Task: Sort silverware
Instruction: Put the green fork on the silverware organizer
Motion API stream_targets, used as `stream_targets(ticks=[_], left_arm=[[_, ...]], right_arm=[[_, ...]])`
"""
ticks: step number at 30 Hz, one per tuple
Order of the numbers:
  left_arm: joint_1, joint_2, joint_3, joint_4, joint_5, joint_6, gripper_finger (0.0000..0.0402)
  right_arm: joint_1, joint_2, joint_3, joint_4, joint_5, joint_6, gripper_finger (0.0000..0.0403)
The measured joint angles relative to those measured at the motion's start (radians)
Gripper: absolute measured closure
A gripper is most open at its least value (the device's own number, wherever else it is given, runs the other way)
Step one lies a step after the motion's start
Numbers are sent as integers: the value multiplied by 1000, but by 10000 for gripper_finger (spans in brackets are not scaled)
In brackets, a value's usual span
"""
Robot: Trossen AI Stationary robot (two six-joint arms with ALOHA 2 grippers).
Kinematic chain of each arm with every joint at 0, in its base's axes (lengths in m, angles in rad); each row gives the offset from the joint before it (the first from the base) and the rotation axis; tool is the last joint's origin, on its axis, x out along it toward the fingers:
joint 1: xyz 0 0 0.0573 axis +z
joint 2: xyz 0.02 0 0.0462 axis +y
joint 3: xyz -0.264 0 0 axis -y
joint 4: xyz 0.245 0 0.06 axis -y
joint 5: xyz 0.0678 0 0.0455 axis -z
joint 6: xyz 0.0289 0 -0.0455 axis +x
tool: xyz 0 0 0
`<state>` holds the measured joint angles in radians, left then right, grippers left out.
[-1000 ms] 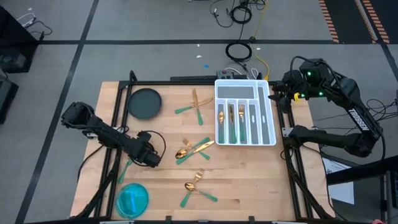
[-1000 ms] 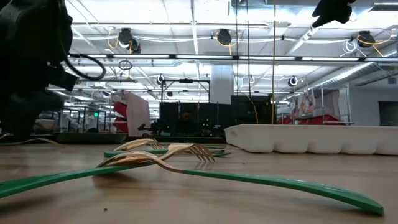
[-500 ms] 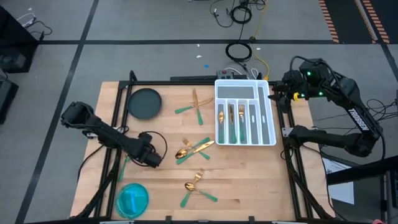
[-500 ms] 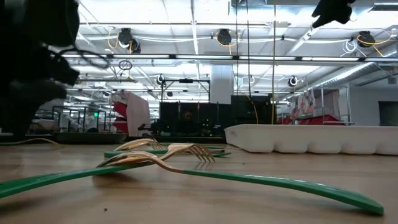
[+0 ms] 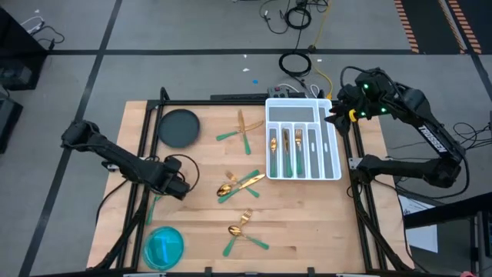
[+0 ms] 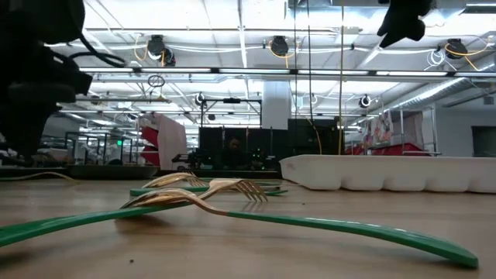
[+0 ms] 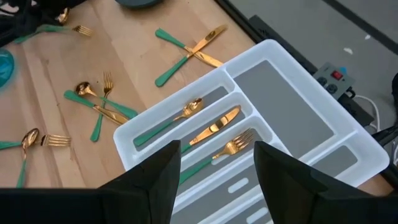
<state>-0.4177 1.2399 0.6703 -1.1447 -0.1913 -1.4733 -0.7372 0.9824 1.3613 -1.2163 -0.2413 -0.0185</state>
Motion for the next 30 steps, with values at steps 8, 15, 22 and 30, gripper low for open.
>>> stream_targets(ticks=[8,15,22,30], left_arm=[[21,-72,-115,221,25,73,221],[32,-60,-167,234,27,69,221],[32,-62,-221,352,46,117,221],[32,-63,-245,376,53,126,278]], right_arm=[[1,36,0,0,0,0,206],[1,37,0,0,0,-3,206],[1,37,0,0,0,-3,206],[1,37,0,-1,0,-1,206]])
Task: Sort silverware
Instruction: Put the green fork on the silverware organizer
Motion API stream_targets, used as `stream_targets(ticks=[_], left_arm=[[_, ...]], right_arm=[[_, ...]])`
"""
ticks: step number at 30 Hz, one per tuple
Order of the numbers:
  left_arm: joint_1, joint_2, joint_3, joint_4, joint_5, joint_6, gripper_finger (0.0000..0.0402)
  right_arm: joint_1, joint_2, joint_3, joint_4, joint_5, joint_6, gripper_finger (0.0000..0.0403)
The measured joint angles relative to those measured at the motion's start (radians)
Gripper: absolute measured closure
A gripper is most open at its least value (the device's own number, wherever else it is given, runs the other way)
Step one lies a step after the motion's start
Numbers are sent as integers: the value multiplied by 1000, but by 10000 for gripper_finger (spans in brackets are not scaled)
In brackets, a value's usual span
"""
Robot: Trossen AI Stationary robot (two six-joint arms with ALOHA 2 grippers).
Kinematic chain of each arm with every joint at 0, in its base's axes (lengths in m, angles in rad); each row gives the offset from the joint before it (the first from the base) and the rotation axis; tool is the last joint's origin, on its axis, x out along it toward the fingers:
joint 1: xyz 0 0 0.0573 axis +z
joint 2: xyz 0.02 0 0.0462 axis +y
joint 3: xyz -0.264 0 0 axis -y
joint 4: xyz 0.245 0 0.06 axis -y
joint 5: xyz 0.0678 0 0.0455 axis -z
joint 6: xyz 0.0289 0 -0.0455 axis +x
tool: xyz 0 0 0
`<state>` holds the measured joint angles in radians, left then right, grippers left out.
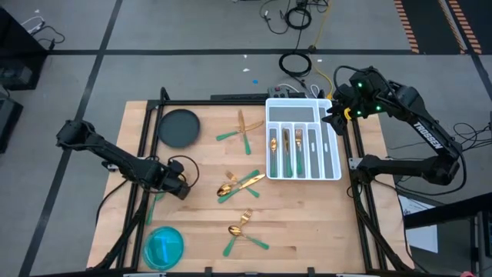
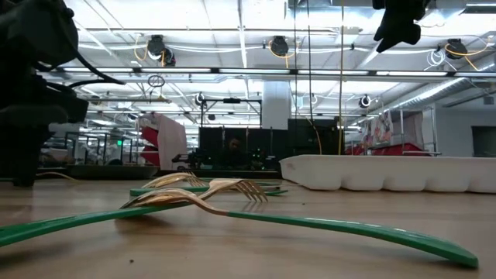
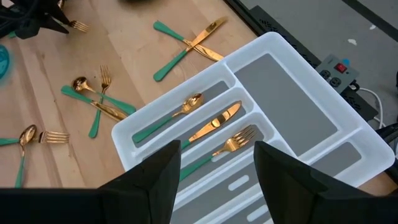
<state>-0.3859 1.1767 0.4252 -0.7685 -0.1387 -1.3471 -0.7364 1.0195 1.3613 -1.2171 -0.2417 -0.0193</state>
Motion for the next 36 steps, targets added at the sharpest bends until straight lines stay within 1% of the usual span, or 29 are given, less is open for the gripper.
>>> stream_targets(ticks=[6,10,16,25,28,36], left_arm=[[0,1,-1,8,0,1,354],[0,2,-2,6,0,2,388],[0,2,0,4,0,2,392],[1,7,38,-8,12,-1,393],[0,8,66,-9,34,-6,393],[0,6,130,-44,32,-1,394]], right_arm=[[0,0,0,0,0,0,206],[0,0,0,0,0,0,206],[0,0,0,0,0,0,206],[0,0,0,0,0,0,206],[0,0,0,0,0,-1,206],[0,0,0,0,0,-19,206]])
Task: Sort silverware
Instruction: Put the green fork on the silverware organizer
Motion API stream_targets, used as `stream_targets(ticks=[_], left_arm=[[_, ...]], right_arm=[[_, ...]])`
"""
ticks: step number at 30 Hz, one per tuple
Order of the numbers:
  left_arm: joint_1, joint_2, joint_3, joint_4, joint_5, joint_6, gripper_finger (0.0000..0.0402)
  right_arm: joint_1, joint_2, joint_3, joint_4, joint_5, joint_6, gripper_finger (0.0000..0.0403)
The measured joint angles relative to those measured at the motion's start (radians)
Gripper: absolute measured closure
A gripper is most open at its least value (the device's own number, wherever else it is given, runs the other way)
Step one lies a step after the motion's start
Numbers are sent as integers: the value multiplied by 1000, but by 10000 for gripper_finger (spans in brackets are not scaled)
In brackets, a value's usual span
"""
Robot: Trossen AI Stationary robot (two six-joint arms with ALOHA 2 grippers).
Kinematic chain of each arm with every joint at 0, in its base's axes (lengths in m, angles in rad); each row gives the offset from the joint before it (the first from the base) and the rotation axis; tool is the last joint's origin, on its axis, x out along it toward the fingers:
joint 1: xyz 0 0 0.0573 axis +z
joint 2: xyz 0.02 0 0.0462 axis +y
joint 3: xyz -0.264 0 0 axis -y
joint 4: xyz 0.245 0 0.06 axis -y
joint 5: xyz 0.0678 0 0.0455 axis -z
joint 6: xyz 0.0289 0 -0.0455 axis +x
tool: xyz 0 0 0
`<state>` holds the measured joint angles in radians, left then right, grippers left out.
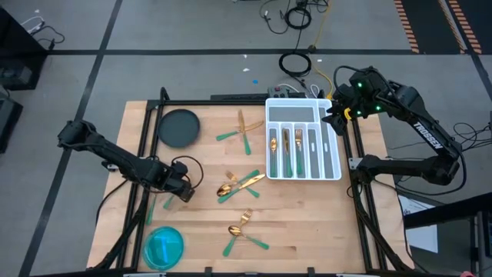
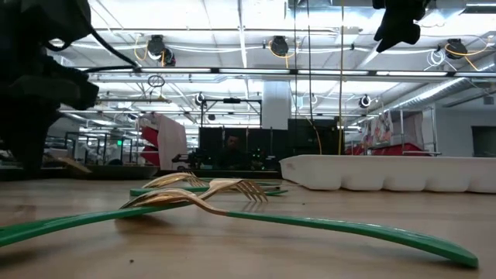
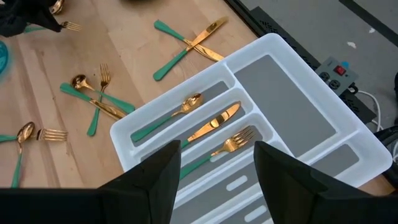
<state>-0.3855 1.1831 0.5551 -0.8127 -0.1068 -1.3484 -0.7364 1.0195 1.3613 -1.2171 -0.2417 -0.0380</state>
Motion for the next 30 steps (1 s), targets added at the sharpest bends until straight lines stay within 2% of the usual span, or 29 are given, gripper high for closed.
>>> stream_targets(ticks=[11,30], left_arm=[[0,-1,111,-104,-2,-4,394],[0,-2,296,-224,-78,-5,394]], right_arm=[[0,0,0,0,0,-15,206],[0,0,0,0,0,-27,206]])
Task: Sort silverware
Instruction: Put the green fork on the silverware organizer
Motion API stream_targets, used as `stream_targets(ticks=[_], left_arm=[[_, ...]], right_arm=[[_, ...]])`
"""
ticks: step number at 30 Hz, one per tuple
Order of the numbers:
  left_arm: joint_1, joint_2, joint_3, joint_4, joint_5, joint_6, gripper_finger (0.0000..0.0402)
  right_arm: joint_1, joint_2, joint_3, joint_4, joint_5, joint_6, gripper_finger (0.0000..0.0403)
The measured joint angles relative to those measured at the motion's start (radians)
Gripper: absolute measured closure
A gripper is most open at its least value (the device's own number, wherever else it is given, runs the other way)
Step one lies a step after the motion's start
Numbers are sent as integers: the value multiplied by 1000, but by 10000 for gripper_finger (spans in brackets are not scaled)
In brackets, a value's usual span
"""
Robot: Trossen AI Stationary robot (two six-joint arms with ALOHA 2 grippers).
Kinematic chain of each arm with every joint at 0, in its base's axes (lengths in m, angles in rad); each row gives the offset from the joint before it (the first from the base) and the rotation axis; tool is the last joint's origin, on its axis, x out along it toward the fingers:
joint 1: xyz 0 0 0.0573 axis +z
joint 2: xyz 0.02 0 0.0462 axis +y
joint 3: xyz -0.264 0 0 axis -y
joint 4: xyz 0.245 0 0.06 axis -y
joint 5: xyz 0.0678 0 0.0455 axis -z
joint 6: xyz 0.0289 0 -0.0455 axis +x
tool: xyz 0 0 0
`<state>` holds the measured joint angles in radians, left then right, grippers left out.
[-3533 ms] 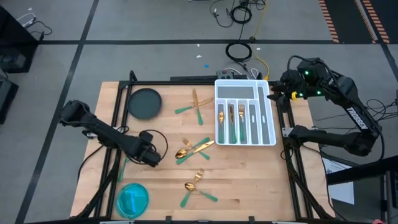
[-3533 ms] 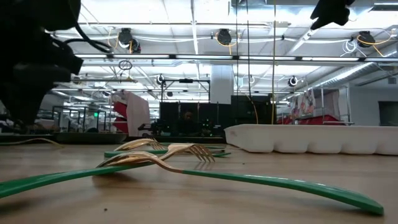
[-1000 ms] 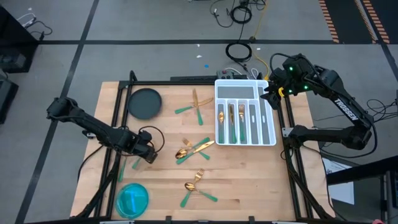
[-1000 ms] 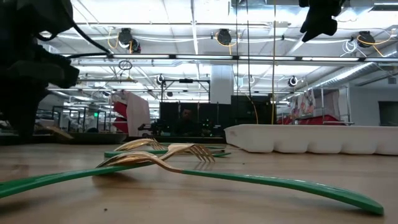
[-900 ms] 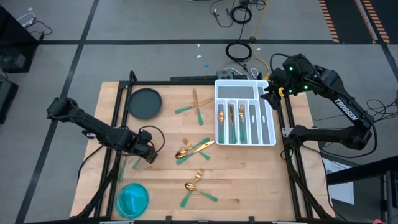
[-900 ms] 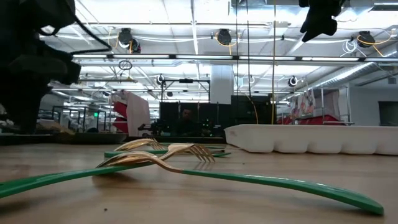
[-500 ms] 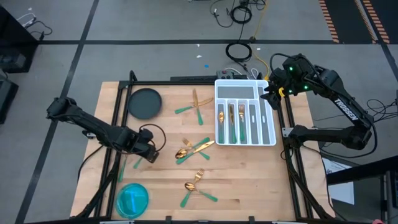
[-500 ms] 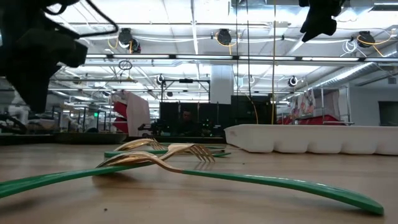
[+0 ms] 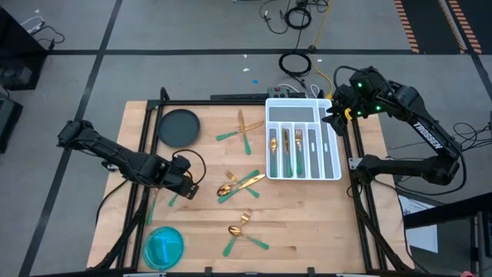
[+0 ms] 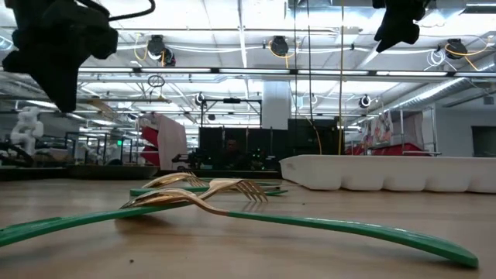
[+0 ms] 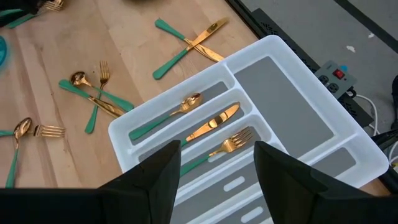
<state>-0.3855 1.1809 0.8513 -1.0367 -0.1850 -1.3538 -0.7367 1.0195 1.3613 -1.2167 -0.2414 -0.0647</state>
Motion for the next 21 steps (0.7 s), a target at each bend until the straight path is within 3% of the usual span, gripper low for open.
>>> stream_targets(ticks=[21], left_arm=[[0,0,237,-203,-4,-11,394]], right_arm=[[0,0,0,0,0,0,206]])
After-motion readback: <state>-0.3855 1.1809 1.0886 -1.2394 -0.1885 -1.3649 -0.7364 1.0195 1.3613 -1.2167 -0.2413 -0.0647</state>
